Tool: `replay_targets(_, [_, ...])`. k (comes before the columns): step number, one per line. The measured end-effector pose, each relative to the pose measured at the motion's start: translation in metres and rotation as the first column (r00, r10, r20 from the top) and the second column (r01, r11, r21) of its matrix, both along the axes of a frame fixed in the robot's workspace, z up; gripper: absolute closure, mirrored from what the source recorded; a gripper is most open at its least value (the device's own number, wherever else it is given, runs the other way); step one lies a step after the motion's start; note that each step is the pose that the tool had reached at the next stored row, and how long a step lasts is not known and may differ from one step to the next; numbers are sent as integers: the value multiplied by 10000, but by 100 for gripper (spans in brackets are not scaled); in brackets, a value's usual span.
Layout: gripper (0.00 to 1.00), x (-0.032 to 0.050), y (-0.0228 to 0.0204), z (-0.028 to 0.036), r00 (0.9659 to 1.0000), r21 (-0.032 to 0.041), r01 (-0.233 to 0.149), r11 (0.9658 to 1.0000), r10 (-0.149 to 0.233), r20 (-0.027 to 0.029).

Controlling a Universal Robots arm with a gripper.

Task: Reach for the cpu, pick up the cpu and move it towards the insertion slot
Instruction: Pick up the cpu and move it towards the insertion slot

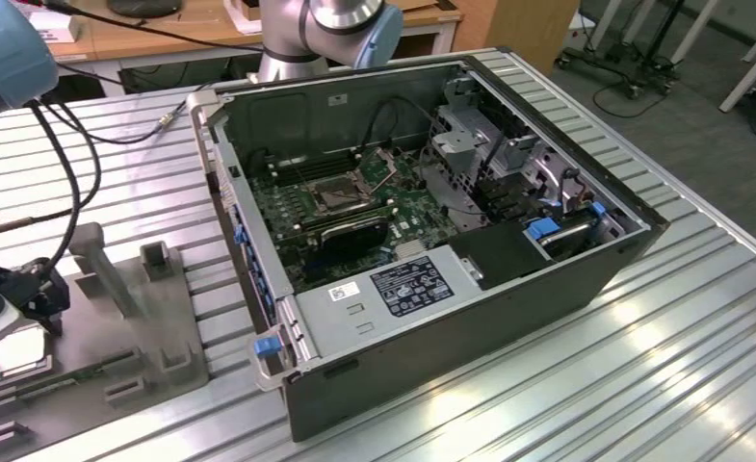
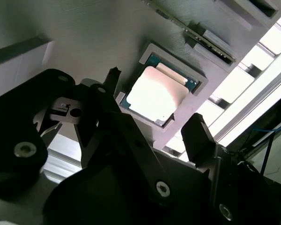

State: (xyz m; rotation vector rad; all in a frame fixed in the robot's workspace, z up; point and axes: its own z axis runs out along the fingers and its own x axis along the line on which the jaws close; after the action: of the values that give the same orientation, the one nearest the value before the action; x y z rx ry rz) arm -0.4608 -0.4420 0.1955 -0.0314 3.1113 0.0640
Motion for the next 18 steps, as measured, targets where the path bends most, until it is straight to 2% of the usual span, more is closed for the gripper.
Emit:
replay_targets(7, [20, -6, 0, -109, 10000, 0, 29, 10000, -29, -5])
replay_targets(14, [21, -11, -6, -141, 10000, 0, 33, 10000, -33, 1])
replay_targets(15, [29, -11, -7, -141, 10000, -1, 33, 10000, -33, 4])
replay_targets(18, [29, -12, -7, -146, 10000, 1, 32, 10000, -32, 11])
